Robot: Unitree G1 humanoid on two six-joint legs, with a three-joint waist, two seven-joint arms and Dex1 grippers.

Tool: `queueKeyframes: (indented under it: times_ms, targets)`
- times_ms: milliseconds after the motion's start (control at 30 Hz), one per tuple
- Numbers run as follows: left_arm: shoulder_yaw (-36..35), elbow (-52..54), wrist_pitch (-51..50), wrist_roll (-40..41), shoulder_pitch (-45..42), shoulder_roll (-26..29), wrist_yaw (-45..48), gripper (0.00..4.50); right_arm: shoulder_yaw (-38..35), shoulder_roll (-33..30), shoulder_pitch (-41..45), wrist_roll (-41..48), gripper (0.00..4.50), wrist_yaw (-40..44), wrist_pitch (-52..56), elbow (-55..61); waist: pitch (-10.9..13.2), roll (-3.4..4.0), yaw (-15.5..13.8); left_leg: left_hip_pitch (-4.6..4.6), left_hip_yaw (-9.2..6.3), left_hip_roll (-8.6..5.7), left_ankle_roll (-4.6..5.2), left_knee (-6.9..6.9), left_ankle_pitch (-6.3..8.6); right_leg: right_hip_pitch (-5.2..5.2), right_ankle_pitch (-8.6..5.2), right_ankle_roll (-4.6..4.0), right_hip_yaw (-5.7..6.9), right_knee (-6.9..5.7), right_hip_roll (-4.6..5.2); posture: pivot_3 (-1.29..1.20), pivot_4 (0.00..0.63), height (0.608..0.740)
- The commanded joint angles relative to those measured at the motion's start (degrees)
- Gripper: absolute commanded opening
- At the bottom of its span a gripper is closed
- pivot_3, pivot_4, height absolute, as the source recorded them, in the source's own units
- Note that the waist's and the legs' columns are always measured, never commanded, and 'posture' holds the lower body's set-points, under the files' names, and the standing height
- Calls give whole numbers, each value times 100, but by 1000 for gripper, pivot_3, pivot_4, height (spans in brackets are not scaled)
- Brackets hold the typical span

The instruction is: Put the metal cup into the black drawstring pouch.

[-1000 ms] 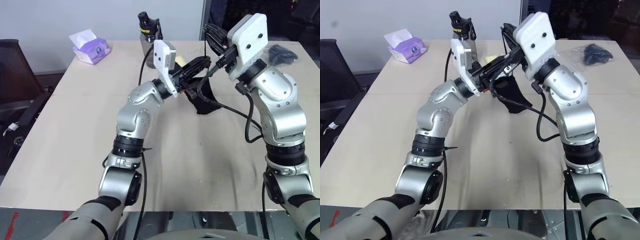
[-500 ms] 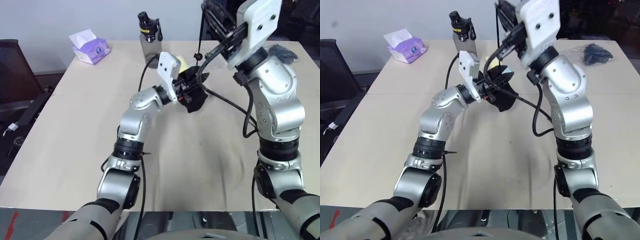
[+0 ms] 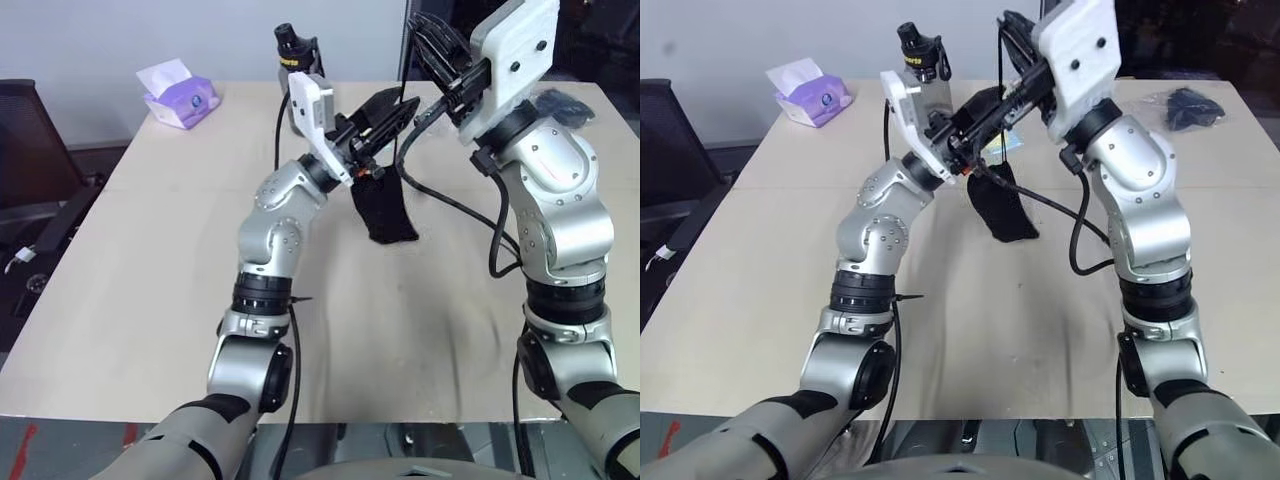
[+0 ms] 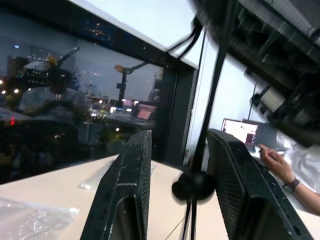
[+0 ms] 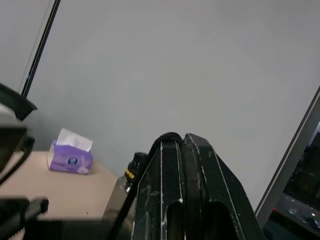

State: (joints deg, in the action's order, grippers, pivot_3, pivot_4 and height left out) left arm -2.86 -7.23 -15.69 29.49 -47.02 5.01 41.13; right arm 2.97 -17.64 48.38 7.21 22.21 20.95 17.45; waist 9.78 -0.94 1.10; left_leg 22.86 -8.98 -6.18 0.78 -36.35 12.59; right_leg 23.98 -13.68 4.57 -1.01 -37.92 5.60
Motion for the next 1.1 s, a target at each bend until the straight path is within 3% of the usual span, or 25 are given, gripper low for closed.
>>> queueKeyframes:
  times_ms: [33,333,433,500,533,633,867,1000,1100]
  targets:
    - [58,304,-25,80,-29,22,53,1764,8,7,46,-1,0,15,-58,161,0,0,-2,0,0,0,0,-1,0,0,0,0,0,0,0,0,150,740]
    - [209,285,-166,23,68,77,146,1764,-15,24,60,40,0,-29,-10,235,0,0,-6,0,-1,0,0,-1,0,0,0,0,0,0,-1,0,150,740]
    - [234,252,-159,-6,77,95,161,957,-35,26,73,45,0,-46,-9,240,0,0,-6,0,0,0,0,-1,0,0,0,0,-1,0,-1,0,150,740]
    - [252,242,-175,-12,83,113,180,179,-55,41,99,58,0,-68,-9,233,0,0,-6,0,-1,0,0,-1,0,0,0,0,0,0,-1,0,150,740]
    - [283,223,-173,-54,89,130,168,165,-73,55,114,73,0,-82,-15,226,0,0,-5,0,-1,0,0,-1,0,0,0,0,0,0,-1,0,150,740]
    - [363,170,-137,-186,132,179,135,166,-159,149,205,124,0,-165,-143,187,0,0,-3,0,-1,0,0,-1,0,0,0,0,-1,0,-1,0,150,740]
    - [705,-106,69,-804,548,490,241,166,-984,543,1059,-23,0,-1217,-1301,-337,-1,-2,-11,0,0,0,-1,-1,0,5,1,-2,-4,-4,-3,0,150,740]
    - [656,-164,37,-707,749,528,323,166,-1308,606,1330,225,0,-1582,-1132,-506,-2,1,-12,-1,5,0,0,-1,0,5,4,-5,-9,-4,-2,0,150,740]
    - [613,-144,98,-675,766,481,299,1582,-1073,587,1151,203,0,-1425,-1159,-471,-4,4,-3,0,7,0,0,0,0,8,5,-7,-11,-4,-3,0,150,740]
